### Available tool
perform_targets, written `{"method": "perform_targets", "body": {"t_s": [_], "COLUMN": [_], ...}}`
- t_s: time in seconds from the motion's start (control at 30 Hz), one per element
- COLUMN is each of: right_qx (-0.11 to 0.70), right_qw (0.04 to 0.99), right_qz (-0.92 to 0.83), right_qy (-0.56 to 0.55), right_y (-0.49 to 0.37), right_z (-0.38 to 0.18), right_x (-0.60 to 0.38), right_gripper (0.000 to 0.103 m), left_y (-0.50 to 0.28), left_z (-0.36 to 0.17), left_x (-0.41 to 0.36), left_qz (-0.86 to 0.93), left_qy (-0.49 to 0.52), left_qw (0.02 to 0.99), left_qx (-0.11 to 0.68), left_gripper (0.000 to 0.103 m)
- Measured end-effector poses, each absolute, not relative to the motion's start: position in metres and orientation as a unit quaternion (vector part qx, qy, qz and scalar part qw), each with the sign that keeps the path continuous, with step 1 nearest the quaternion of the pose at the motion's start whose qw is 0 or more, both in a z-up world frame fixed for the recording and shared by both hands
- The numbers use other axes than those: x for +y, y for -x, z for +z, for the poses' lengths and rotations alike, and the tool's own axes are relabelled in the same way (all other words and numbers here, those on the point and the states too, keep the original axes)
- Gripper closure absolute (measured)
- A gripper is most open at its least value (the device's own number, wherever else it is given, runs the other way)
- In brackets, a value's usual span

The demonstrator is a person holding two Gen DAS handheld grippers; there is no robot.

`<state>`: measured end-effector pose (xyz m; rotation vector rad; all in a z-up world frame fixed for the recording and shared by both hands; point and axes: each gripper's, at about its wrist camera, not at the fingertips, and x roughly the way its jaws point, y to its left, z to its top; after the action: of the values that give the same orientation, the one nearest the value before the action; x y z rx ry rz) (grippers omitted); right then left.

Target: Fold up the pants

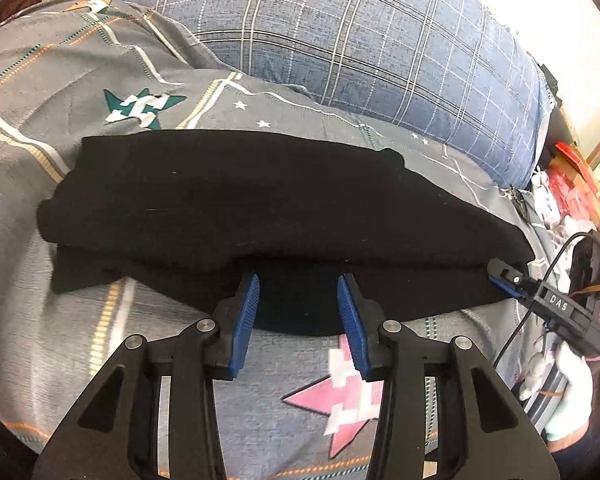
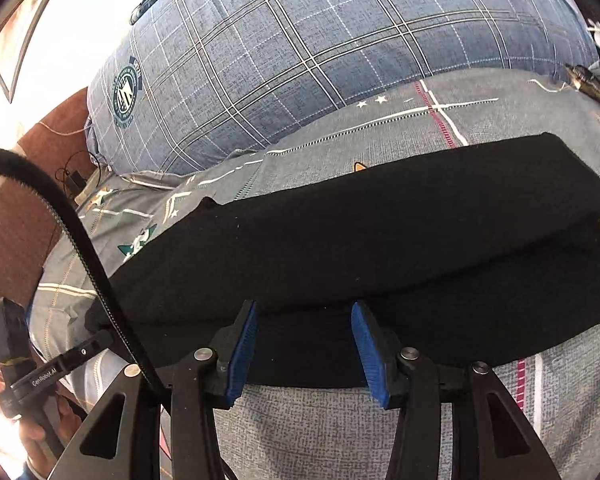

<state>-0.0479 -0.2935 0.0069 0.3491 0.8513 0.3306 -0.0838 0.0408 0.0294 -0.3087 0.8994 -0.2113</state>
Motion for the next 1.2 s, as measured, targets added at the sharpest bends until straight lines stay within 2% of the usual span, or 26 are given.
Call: {"method": "perform_targets", "body": {"t_s": [0.37,0.63,0.67,0.77,0.9,1.17,1.2], "right_qx": [0.402,0.398,0.397,0.390,0.377,0.329,0.320], "right_qw": [0.896,0.895,0.895,0.895,0.895,0.888,0.887], "right_qz": [0.147,0.149,0.150,0.152,0.151,0.155,0.157], "right_qy": [-0.119,-0.134,-0.137,-0.154,-0.185,-0.280,-0.295], "right_y": [0.047,0.044,0.043,0.040,0.036,0.024,0.022], "right_z": [0.007,0.006,0.006,0.005,0.004,-0.001,-0.003], "right_x": [-0.281,-0.282,-0.282,-0.282,-0.284,-0.294,-0.296], "right_gripper": [0.054,0.051,0.050,0.044,0.040,0.040,0.047], "left_y": [0.079,0.078,0.077,0.074,0.066,0.044,0.041], "left_z": [0.023,0.020,0.019,0.017,0.012,0.013,0.012], "left_x": [0.035,0.035,0.036,0.037,0.036,0.039,0.041], "left_qz": [-0.101,-0.098,-0.098,-0.100,-0.095,-0.089,-0.086], "left_qy": [0.145,0.163,0.170,0.201,0.242,0.300,0.315], "left_qw": [0.885,0.883,0.881,0.875,0.866,0.853,0.848], "left_qx": [0.430,0.430,0.430,0.429,0.427,0.419,0.417], "left_gripper": [0.061,0.061,0.060,0.048,0.047,0.047,0.047]}}
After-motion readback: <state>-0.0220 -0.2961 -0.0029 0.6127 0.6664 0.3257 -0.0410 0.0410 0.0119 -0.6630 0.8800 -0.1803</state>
